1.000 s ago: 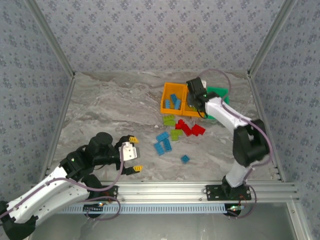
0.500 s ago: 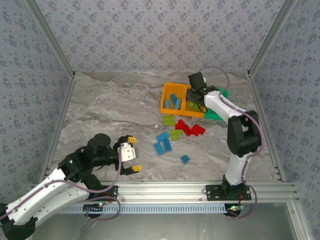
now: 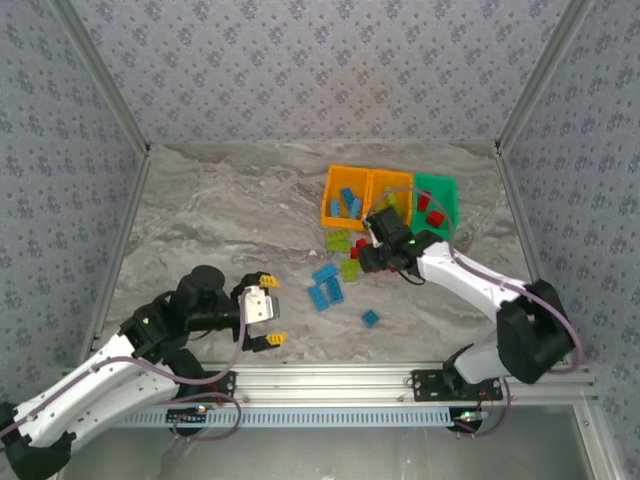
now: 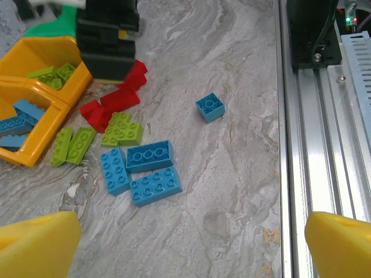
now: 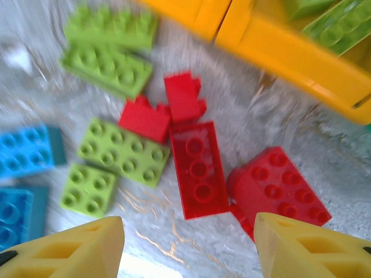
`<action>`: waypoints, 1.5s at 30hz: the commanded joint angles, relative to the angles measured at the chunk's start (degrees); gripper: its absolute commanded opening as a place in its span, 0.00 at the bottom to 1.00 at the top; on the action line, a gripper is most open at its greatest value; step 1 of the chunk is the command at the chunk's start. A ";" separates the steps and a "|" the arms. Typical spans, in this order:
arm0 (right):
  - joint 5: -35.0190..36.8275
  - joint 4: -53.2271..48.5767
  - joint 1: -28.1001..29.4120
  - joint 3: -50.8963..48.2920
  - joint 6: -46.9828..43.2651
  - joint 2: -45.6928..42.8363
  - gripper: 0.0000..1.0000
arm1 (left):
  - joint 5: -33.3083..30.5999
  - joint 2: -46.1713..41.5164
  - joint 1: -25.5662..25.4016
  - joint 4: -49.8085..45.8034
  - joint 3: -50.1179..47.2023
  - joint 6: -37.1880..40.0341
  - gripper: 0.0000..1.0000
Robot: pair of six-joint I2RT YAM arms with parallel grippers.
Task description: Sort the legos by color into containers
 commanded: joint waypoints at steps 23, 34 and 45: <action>-4.33 -6.79 -3.67 12.19 -11.81 22.15 0.39 | -1.64 -0.97 -0.16 0.01 0.19 1.29 0.99; 0.00 2.82 -4.01 3.43 -2.37 -2.02 0.26 | -1.91 -1.00 -0.21 0.04 0.15 1.18 0.99; 7.26 21.80 -23.98 -6.11 3.68 -12.88 0.24 | -1.80 -0.67 -0.20 0.20 0.20 1.19 0.99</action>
